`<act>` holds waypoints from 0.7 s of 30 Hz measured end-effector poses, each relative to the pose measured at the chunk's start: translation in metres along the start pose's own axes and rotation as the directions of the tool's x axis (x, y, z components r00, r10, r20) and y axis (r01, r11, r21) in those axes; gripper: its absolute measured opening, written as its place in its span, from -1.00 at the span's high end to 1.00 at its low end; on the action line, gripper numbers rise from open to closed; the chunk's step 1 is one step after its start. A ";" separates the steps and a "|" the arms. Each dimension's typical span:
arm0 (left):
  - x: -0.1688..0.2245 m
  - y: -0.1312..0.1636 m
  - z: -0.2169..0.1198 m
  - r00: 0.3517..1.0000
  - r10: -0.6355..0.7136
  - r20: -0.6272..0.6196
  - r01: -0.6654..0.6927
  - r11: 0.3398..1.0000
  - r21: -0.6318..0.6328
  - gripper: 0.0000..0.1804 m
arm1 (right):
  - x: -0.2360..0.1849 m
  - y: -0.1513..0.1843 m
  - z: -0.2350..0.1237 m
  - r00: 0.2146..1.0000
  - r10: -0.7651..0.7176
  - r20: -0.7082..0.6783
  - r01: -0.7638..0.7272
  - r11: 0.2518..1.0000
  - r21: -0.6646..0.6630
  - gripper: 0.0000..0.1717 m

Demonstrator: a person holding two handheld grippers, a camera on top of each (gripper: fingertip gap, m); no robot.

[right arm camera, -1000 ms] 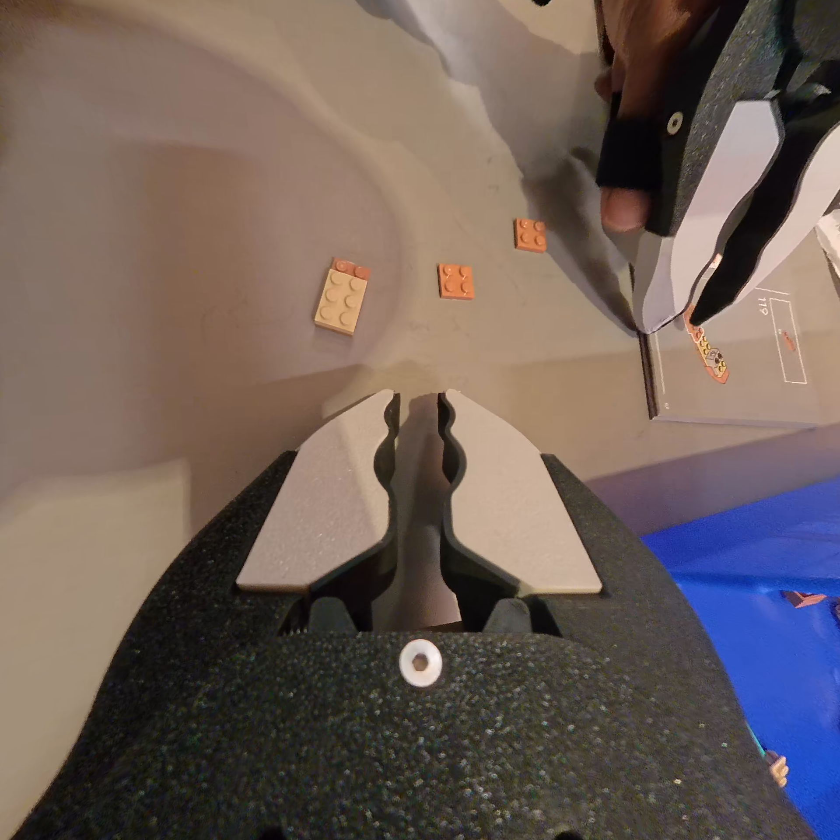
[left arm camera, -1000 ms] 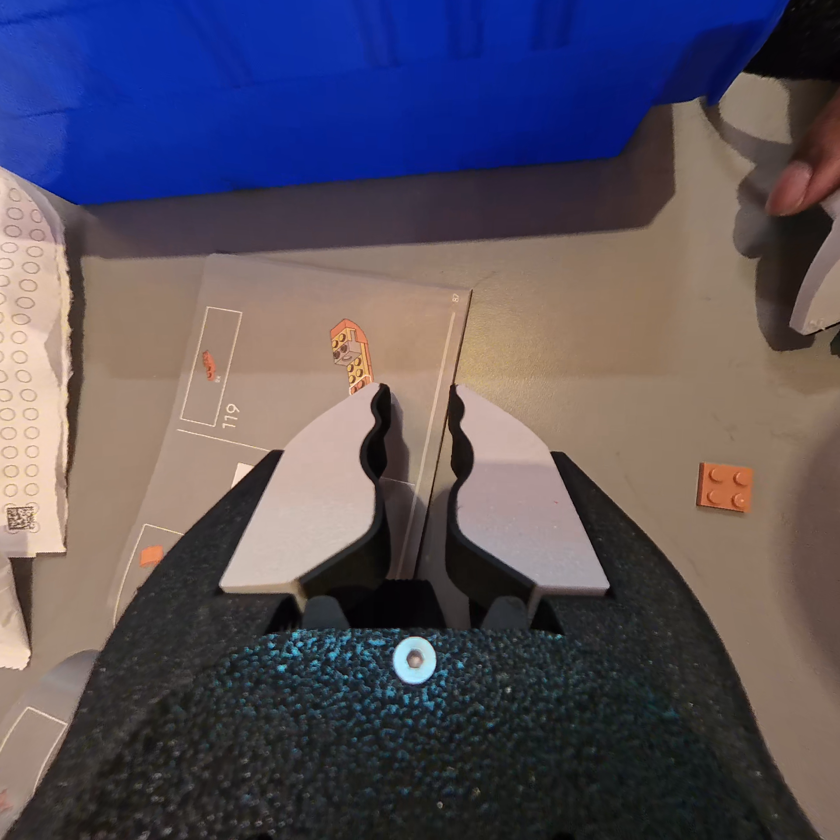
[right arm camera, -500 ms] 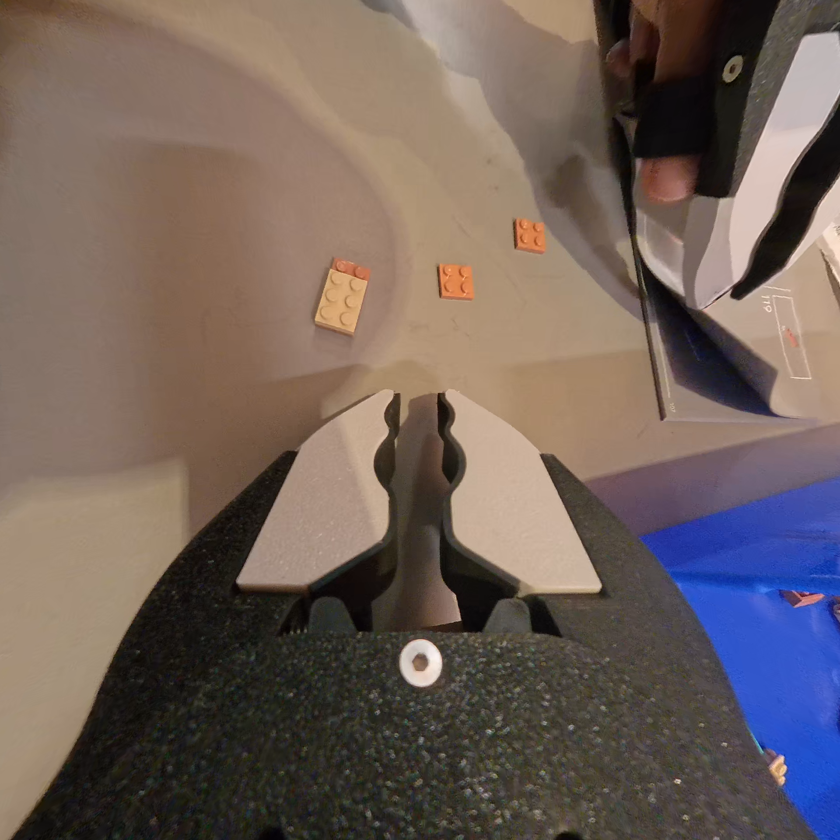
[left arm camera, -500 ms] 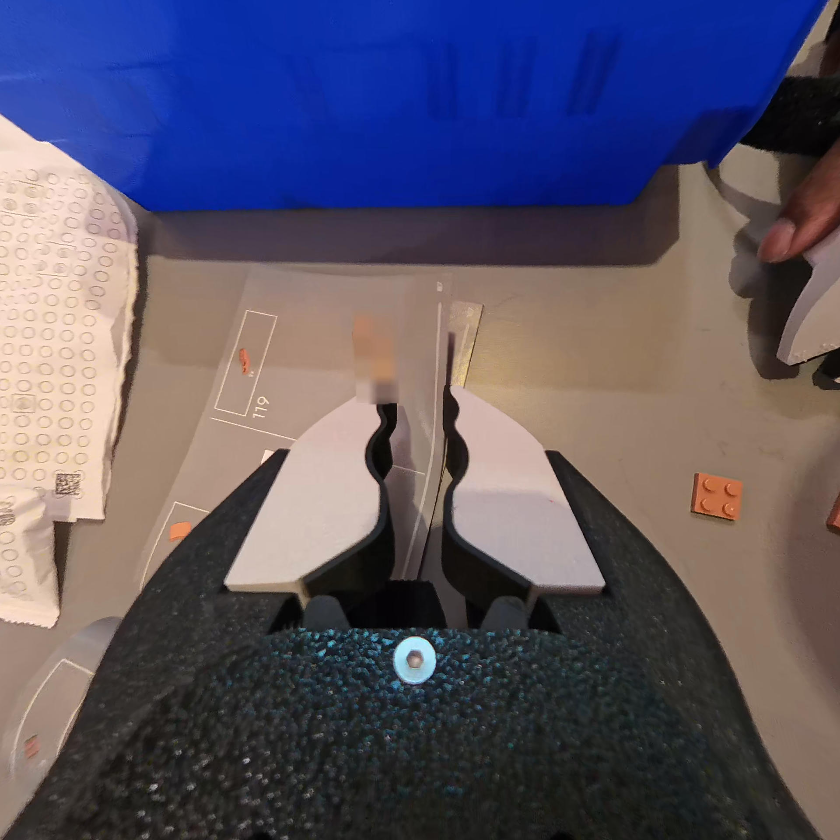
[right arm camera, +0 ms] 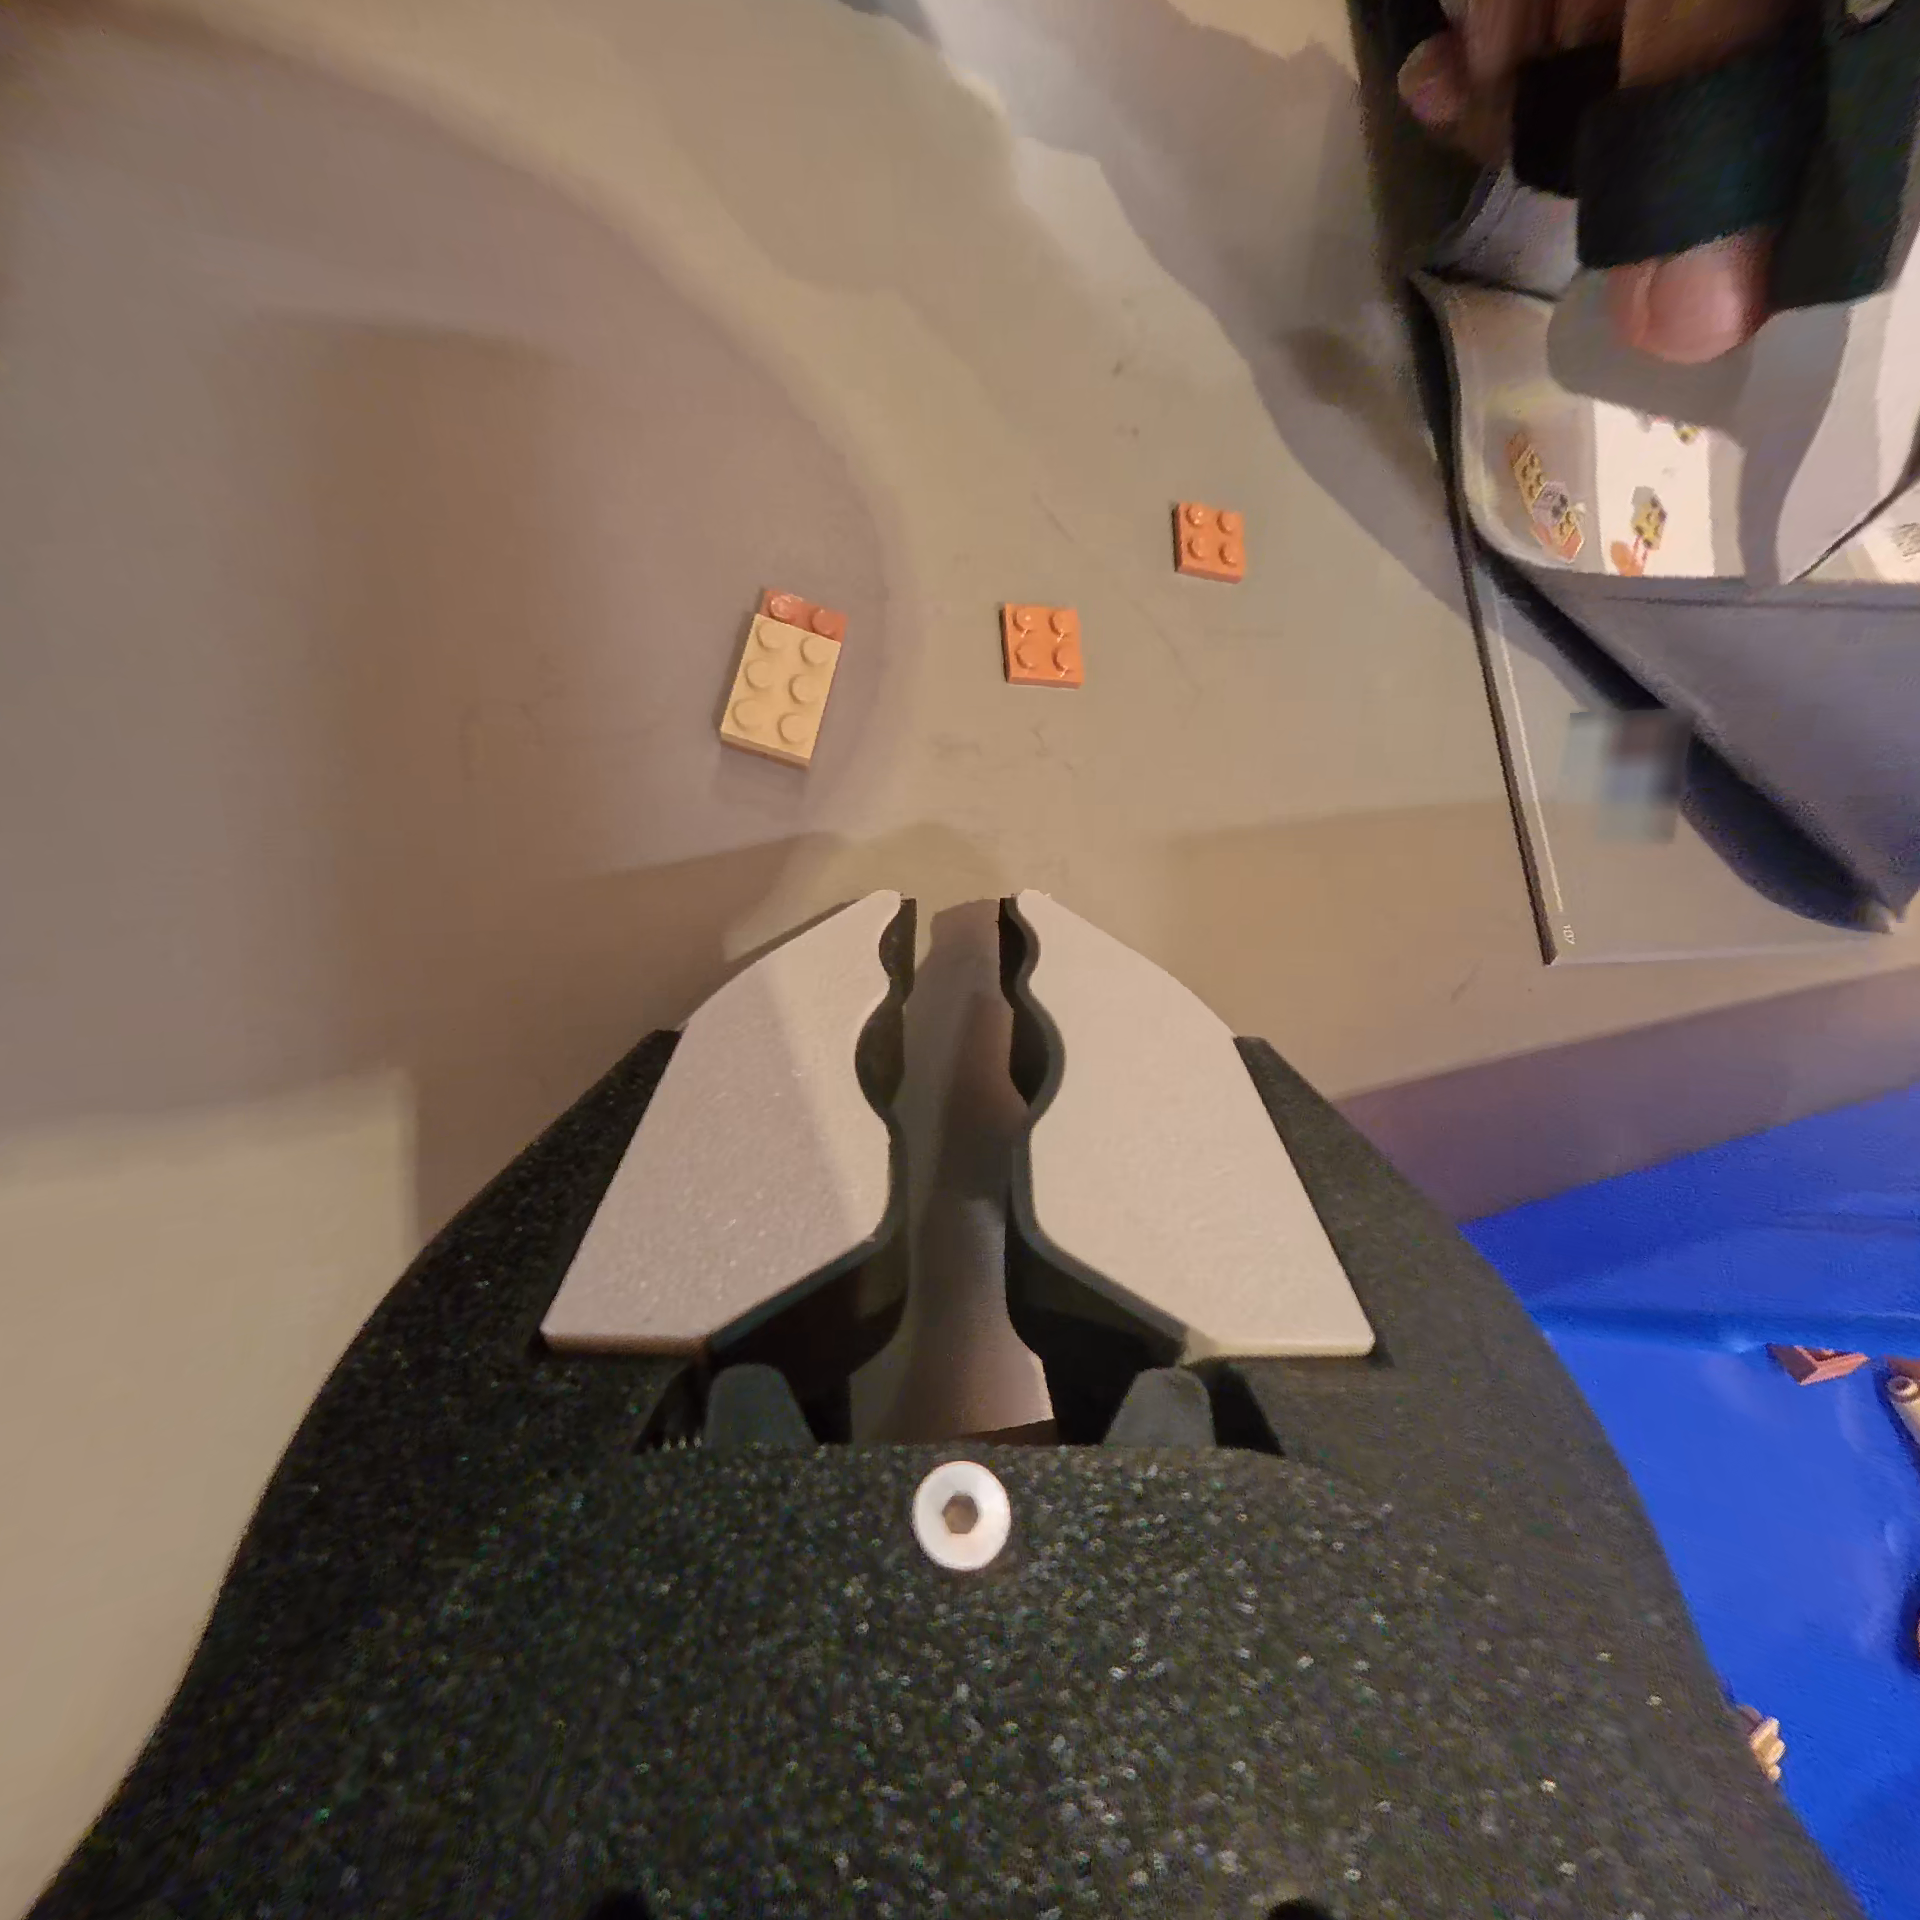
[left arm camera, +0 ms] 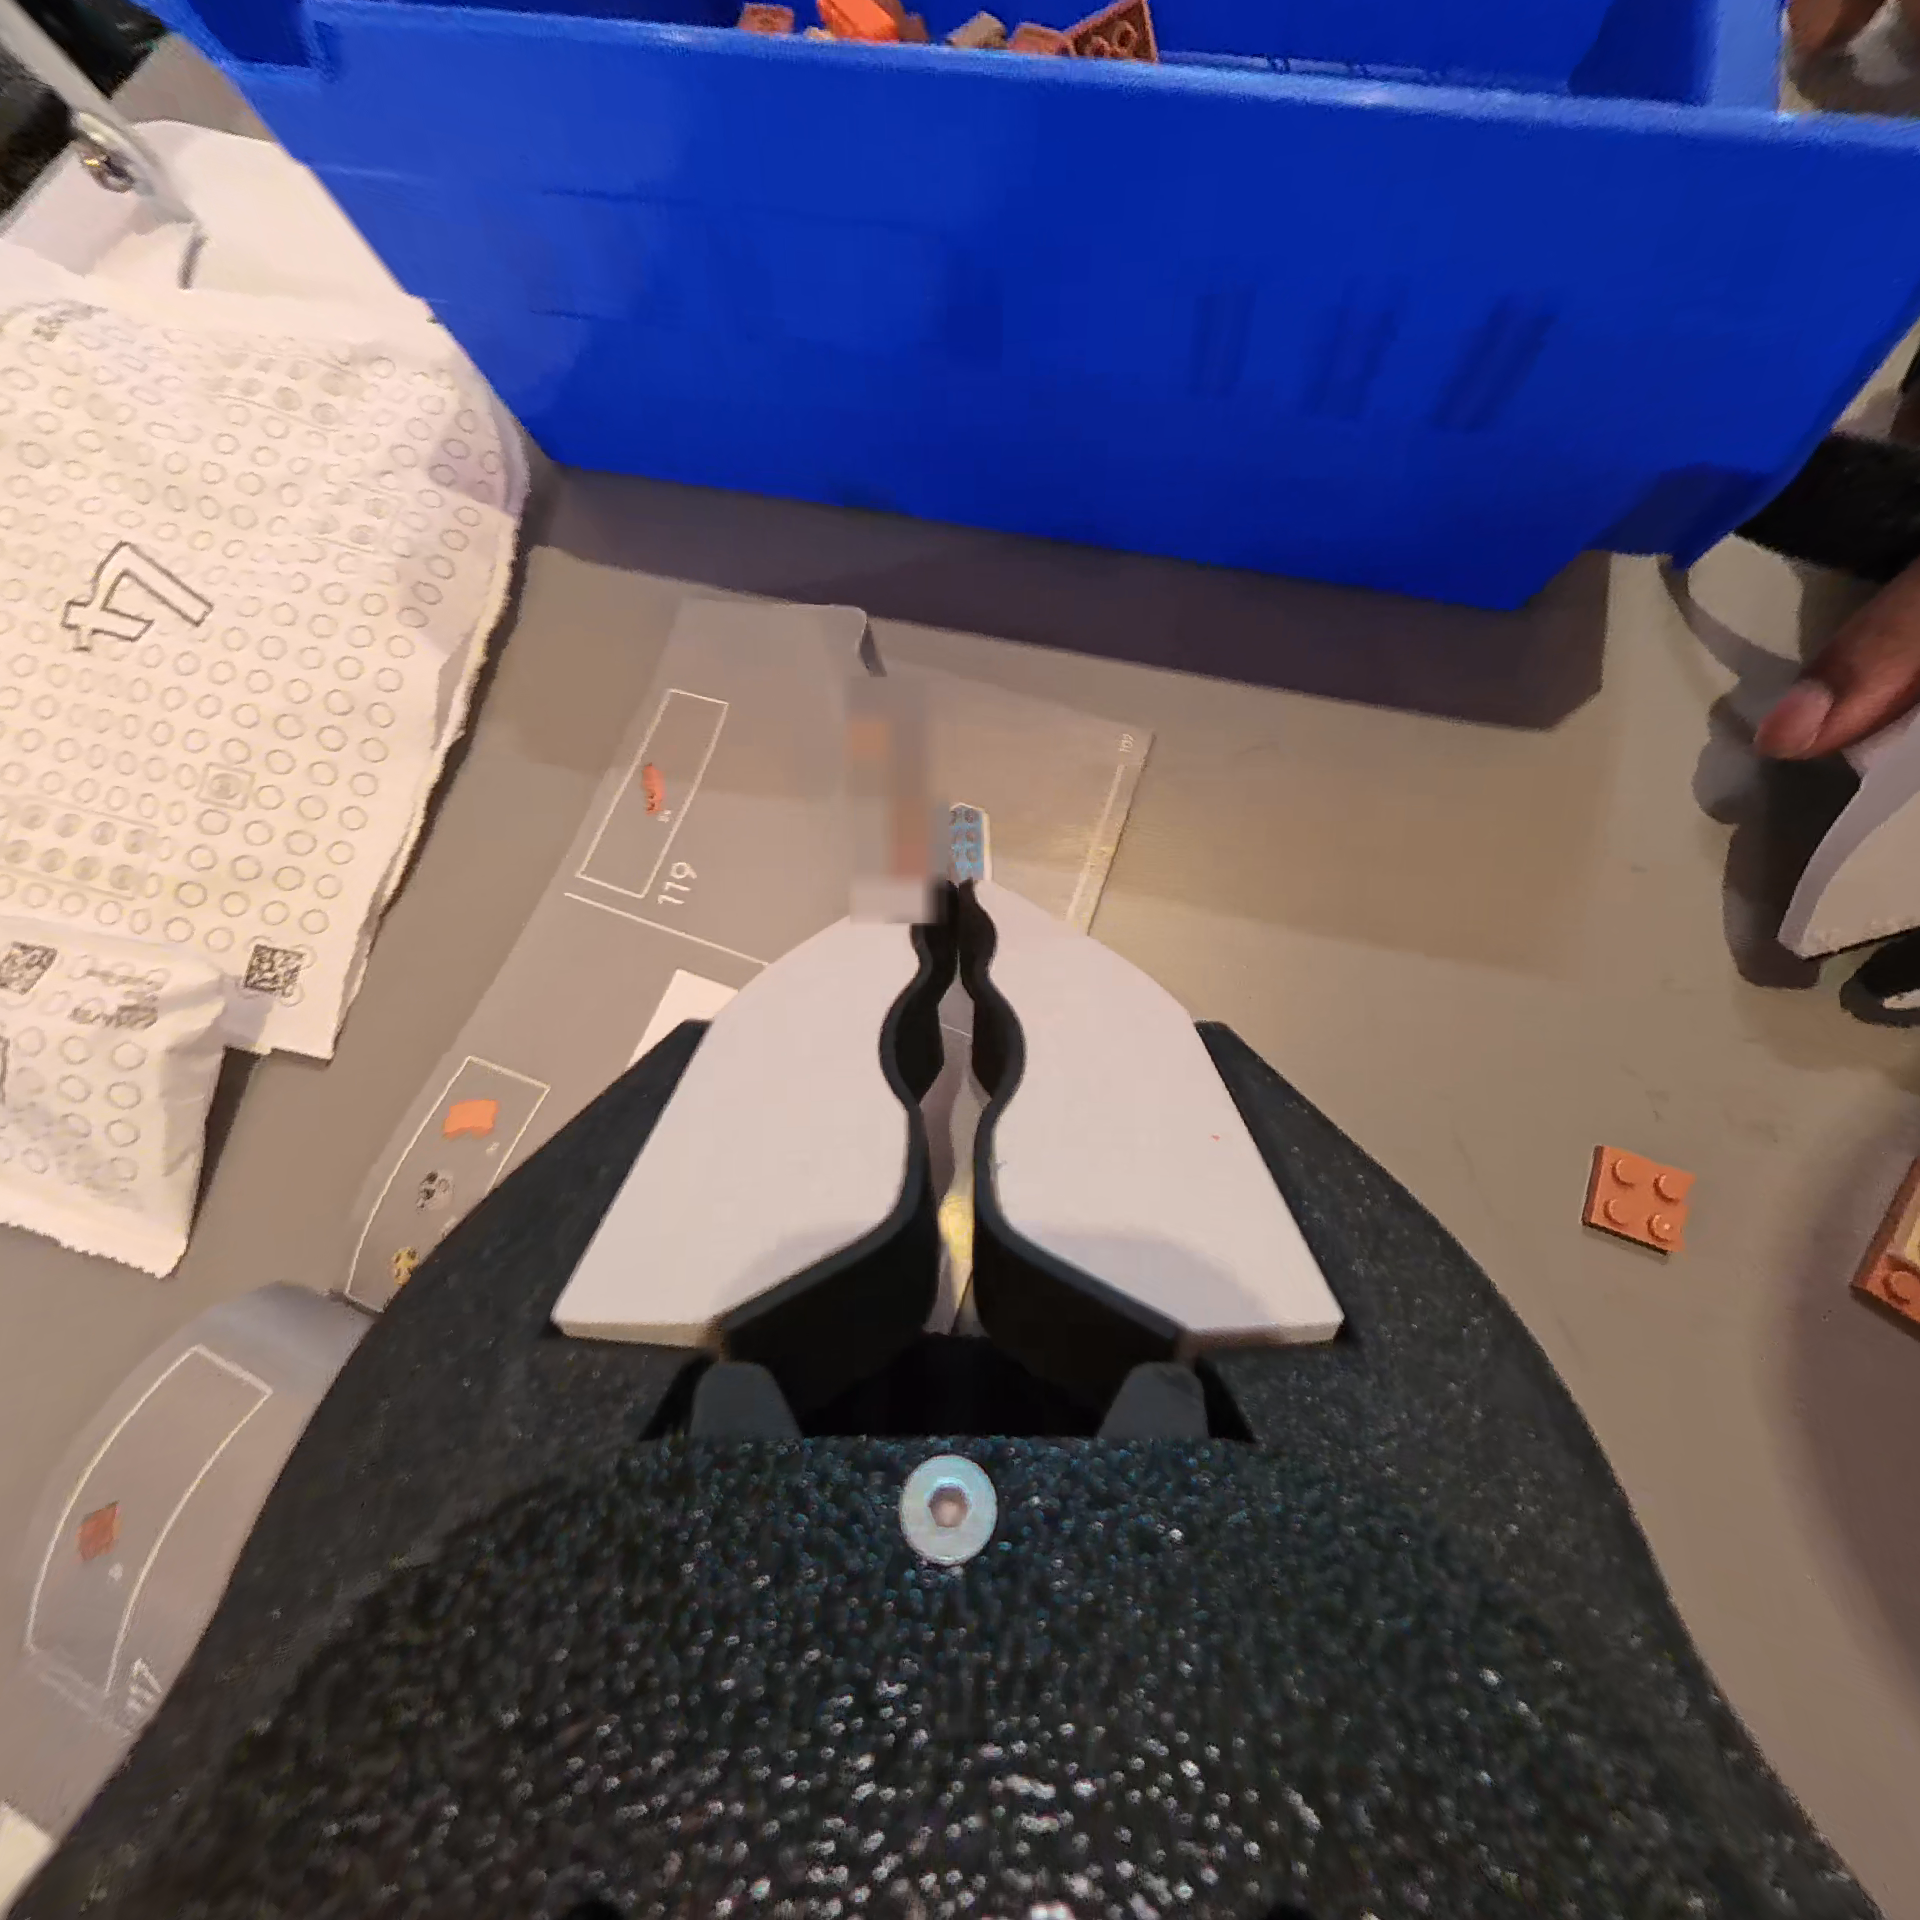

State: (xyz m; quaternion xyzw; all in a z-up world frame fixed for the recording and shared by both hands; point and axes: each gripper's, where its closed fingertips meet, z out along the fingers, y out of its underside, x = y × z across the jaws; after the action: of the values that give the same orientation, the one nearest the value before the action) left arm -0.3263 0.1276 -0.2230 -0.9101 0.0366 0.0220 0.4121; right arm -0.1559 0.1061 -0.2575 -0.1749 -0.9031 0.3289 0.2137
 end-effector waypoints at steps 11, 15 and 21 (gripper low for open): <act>-0.034 -0.003 -0.048 0.971 -0.237 0.040 0.224 0.952 0.209 1.00 | 0.000 0.000 0.000 1.000 0.001 0.001 -0.001 1.000 0.001 0.83; -0.022 0.000 -0.042 0.981 -0.192 -0.004 0.190 0.967 0.167 1.00 | 0.000 0.000 0.000 1.000 -0.001 0.000 0.001 1.000 0.001 0.83; 0.009 0.017 -0.001 0.997 0.071 0.024 -0.069 0.995 -0.067 0.83 | 0.000 0.000 0.000 1.000 0.008 0.006 -0.008 1.000 0.005 0.83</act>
State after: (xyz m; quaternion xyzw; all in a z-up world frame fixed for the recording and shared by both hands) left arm -0.3191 0.1157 -0.2356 -0.9210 0.0623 0.0497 0.3813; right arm -0.1556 0.1061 -0.2577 -0.1772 -0.9022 0.3323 0.2102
